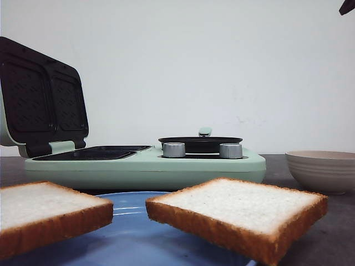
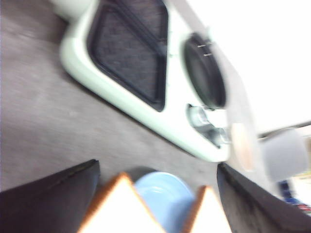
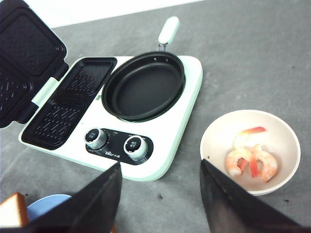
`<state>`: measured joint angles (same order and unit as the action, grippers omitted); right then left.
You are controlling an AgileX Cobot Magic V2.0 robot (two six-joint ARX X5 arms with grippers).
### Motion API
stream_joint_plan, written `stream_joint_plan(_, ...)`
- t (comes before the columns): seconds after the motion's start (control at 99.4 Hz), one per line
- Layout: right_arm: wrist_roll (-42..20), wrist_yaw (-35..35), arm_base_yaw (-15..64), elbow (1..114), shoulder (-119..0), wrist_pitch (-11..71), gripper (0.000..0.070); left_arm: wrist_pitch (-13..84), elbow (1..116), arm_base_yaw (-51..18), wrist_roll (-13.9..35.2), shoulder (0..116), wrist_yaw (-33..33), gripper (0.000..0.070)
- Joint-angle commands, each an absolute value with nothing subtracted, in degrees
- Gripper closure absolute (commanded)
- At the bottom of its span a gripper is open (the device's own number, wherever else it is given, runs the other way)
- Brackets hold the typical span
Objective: Make breakfast with bread and shrimp
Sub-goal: 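Lower the left gripper to the bread slice nearest it and grasp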
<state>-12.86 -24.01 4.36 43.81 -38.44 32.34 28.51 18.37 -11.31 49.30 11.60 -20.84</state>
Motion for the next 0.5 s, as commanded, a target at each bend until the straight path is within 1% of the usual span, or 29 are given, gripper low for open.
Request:
stream_joint_plan(0.0,-11.94,-24.16,4.43,44.36,-38.79,32.01,0.0392,30.06,18.2,-11.94,51.31,11.35,-20.6,0.0231)
stream_joint_plan(0.272,-11.99,-24.21,4.43,44.36,-38.85,32.25,0.0392,31.4,18.04,-14.41,51.35,11.09,-20.12,0.0231)
stream_joint_plan(0.362,-11.99,-24.23,4.43,44.36,-38.85,32.45,0.0392,32.14,17.43,-15.29,51.88,11.09,-19.7,0.023)
stream_joint_plan(0.493,-11.97,-24.23,4.43,44.36,-38.85,32.67,0.0392,32.18,16.25,-17.04,53.93,11.09,-19.7,0.023)
